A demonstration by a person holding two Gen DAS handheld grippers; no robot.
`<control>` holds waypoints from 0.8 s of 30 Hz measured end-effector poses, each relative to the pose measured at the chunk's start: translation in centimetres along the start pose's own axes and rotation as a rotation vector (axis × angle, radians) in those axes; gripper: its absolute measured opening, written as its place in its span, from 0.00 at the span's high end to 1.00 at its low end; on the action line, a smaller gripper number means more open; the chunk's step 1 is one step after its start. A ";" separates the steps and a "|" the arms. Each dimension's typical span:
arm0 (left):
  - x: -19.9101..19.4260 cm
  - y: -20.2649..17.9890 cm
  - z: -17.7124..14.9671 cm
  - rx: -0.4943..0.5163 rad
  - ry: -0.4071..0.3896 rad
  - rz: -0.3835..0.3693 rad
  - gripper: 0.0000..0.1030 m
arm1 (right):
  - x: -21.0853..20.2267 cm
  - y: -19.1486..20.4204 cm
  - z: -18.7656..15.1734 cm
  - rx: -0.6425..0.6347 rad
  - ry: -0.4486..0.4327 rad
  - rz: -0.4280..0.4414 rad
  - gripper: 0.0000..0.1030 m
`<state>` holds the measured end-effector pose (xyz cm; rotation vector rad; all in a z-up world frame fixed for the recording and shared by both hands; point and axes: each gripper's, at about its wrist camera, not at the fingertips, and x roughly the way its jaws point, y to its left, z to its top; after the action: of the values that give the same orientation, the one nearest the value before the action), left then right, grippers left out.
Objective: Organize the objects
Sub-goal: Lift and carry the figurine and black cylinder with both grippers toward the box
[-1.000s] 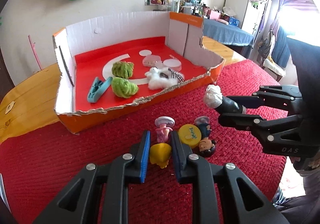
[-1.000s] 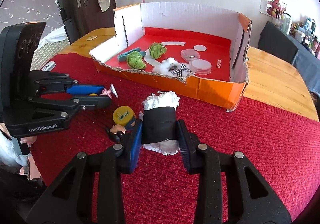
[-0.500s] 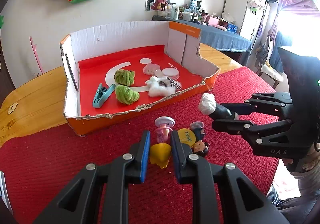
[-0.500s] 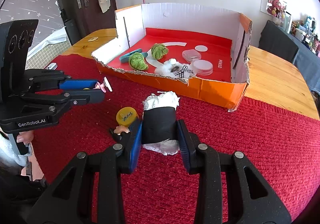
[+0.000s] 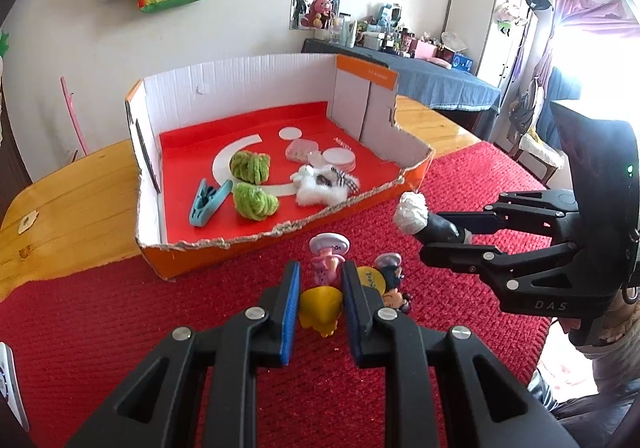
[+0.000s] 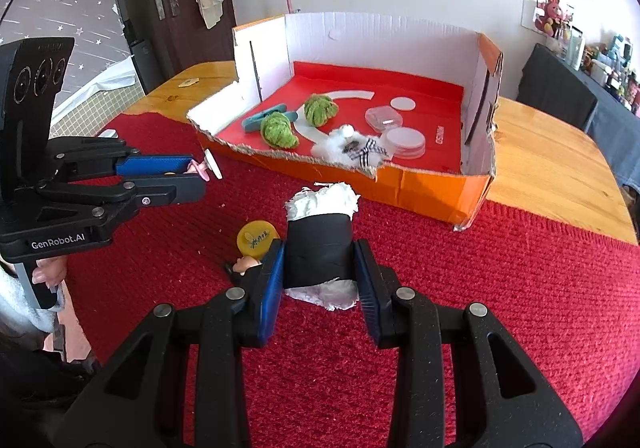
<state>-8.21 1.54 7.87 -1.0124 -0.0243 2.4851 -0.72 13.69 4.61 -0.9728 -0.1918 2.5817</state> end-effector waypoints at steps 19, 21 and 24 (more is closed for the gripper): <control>-2.0 1.6 4.2 -0.014 -0.068 0.025 0.79 | -2.1 -0.5 4.4 -0.037 -0.067 -0.002 0.68; -1.8 2.0 5.4 -0.008 -0.069 0.042 0.79 | -2.0 -0.6 5.6 -0.049 -0.071 -0.013 0.68; -0.6 2.8 7.3 0.003 -0.054 0.073 0.79 | -1.3 -1.0 7.8 -0.074 -0.065 -0.044 0.68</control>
<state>-13.80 -0.11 13.05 -0.9606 0.0003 2.5777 -4.66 14.12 11.57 -0.9003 -0.3248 2.5839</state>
